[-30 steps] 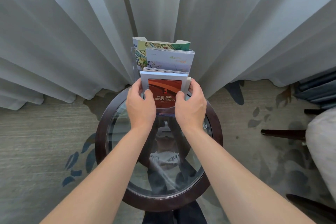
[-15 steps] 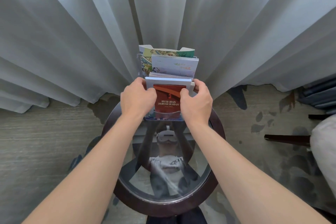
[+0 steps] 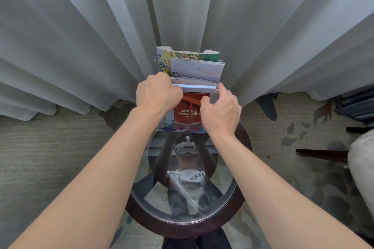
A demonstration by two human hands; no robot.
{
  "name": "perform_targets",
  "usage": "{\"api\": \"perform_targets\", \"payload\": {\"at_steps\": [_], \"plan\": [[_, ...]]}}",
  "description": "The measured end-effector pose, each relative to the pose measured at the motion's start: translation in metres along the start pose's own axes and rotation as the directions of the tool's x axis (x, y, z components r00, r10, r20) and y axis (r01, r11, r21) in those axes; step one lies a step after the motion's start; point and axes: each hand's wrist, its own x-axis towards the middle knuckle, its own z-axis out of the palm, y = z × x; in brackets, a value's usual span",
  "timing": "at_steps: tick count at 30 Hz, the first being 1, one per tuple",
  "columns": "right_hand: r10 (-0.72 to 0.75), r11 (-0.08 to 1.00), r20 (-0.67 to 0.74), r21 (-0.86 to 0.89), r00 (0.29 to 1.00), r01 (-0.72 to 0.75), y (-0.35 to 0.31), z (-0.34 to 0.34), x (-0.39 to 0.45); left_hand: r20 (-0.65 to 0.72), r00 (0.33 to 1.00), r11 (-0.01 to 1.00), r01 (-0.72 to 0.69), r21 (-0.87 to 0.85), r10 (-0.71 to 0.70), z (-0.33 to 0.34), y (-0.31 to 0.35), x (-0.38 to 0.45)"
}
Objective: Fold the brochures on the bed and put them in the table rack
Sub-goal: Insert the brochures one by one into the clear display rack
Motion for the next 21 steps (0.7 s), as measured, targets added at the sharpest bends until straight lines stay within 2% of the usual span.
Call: {"api": "perform_targets", "payload": {"at_steps": [6,11,17,19,21], "plan": [[0.001,0.999,0.012,0.052,1.000,-0.002,0.0002,-0.0016,0.0017,0.052,0.998,0.993,0.039,-0.114,-0.034,0.0036,-0.0012,-0.0004],[0.038,0.995,0.037,0.096,0.999,-0.041,0.0006,-0.0034,0.0010,0.122,0.992,0.997,0.037,-0.065,-0.029,0.0005,-0.0013,0.0018],[0.087,0.979,0.076,0.177,0.993,-0.099,0.0000,-0.0006,-0.0055,0.078,0.997,0.987,0.021,-0.161,-0.008,0.0087,-0.0032,-0.0031],[0.095,0.975,0.087,0.191,0.992,-0.111,0.0009,0.0007,-0.0063,0.089,0.996,0.987,0.023,-0.158,-0.009,0.0085,-0.0045,-0.0032],[0.104,0.973,0.093,0.197,0.990,-0.121,0.0016,0.0018,-0.0073,0.064,0.998,0.997,-0.004,-0.077,0.009,0.0076,-0.0037,-0.0040]]}}
